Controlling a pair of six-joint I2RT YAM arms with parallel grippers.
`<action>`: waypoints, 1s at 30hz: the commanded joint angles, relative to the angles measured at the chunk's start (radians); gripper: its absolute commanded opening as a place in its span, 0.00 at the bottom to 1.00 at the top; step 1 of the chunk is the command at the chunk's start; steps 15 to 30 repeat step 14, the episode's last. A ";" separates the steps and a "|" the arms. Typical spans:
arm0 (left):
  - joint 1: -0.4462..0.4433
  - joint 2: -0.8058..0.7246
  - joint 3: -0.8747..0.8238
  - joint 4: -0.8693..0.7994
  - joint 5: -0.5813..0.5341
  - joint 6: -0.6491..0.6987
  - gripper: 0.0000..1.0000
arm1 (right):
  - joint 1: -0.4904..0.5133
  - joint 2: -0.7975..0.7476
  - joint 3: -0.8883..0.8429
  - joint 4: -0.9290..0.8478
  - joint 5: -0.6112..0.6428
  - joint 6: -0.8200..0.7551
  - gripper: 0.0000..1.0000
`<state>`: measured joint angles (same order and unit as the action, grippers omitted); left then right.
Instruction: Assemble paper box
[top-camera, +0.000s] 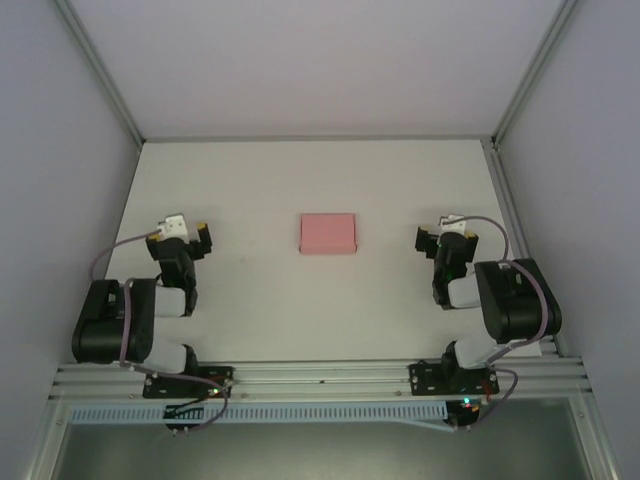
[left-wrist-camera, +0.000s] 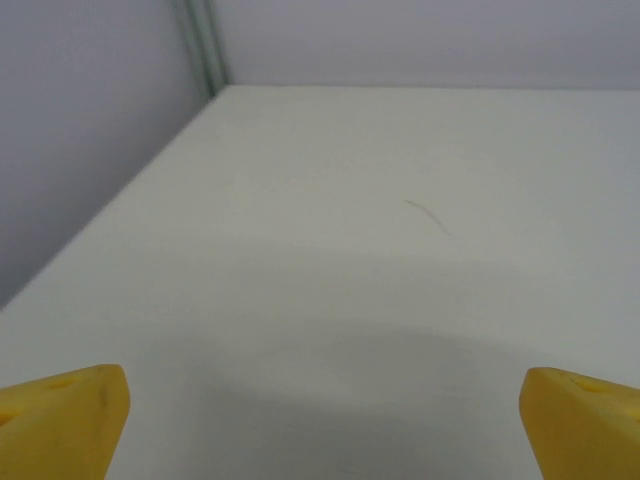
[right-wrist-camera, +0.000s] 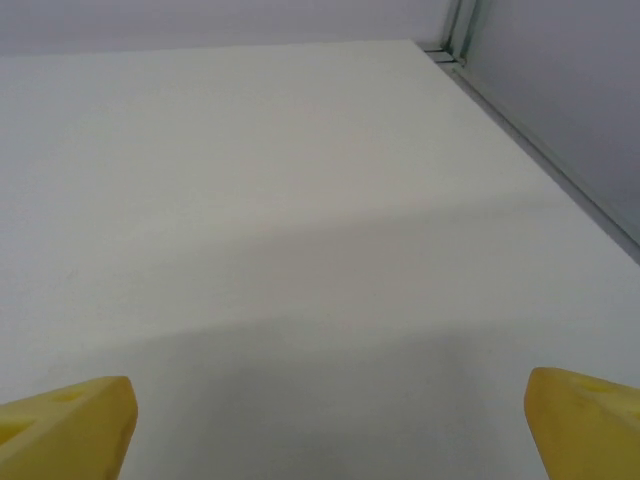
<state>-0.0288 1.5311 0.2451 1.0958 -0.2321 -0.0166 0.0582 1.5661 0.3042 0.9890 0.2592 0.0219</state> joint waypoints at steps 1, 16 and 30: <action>0.003 0.013 0.012 0.105 0.093 0.041 1.00 | -0.018 -0.014 0.024 0.018 -0.038 0.035 1.00; 0.003 0.012 0.014 0.098 0.093 0.040 1.00 | -0.019 -0.013 0.022 0.026 -0.041 0.032 1.00; 0.003 0.012 0.014 0.098 0.093 0.040 1.00 | -0.019 -0.013 0.022 0.026 -0.041 0.032 1.00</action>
